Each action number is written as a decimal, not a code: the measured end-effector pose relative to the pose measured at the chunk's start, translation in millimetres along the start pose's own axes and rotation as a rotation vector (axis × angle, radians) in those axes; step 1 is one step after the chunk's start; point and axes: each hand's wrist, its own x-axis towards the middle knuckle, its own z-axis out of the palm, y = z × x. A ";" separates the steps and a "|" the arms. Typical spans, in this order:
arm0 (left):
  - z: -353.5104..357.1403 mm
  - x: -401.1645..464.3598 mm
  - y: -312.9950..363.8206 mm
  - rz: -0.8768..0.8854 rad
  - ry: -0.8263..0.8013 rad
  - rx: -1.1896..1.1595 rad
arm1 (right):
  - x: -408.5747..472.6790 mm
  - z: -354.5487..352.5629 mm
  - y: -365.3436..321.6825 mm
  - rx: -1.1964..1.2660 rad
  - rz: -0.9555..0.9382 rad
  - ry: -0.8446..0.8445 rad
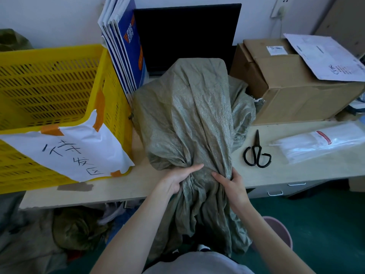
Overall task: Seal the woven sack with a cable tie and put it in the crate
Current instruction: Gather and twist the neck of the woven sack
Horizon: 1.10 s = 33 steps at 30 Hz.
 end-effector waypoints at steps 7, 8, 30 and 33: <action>4.1 7.9 2.5 0.059 0.116 -0.022 | 3.6 7.7 0.8 0.007 0.010 -0.028; 3.9 11.2 0.4 0.086 0.124 -0.059 | 4.6 6.8 1.7 0.008 0.010 -0.018; 2.2 35.3 -14.8 0.275 0.111 -0.216 | -11.0 -2.6 3.2 -0.013 -0.042 0.109; 7.1 32.9 -18.5 0.319 0.153 -0.195 | -10.4 -0.6 3.3 -0.057 -0.041 0.115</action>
